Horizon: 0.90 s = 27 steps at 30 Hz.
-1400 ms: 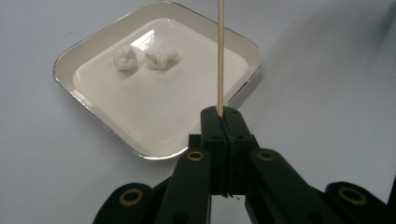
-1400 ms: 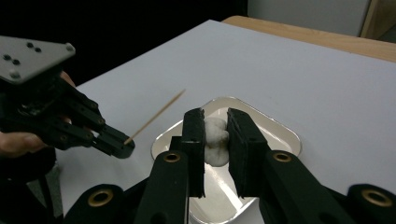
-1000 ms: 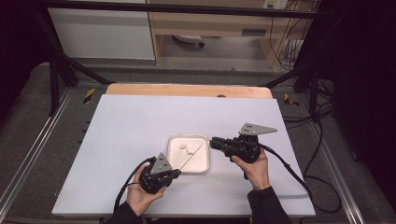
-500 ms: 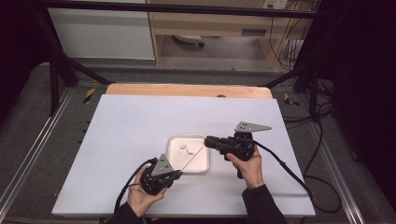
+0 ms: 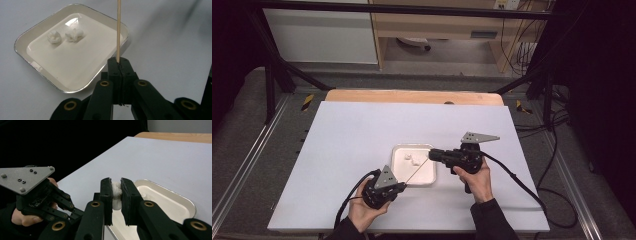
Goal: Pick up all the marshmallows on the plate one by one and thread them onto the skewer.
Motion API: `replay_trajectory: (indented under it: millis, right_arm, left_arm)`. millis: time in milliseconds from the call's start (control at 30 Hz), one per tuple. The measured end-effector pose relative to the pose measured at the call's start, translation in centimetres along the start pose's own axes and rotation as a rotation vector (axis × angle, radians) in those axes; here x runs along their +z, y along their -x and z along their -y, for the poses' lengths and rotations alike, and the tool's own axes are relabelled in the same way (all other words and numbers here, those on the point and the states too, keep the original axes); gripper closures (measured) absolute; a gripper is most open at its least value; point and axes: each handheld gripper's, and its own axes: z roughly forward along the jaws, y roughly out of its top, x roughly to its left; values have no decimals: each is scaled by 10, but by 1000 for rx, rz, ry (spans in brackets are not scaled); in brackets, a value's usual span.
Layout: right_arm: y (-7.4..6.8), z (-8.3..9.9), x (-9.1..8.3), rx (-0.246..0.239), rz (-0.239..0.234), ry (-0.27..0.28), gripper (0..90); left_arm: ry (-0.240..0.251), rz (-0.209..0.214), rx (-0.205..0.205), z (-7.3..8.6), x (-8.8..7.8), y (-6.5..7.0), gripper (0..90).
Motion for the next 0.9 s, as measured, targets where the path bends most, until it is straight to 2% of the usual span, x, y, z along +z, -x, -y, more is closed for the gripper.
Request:
replay_trajectory:
  millis: [467,533,733,900]
  right_arm:
    - [-3,3,2,6,-46,9,826]
    - [-4,3,2,6,-62,15,827]
    - [-6,6,5,2,-58,9,831]
    - [-7,8,8,8,-59,19,833]
  left_arm:
    - [21,-32,45,2,-1,2,891]
    - [20,-26,44,2,-1,2,892]
    - [9,-36,37,3,0,1,892]
    - [5,-27,34,2,2,2,891]
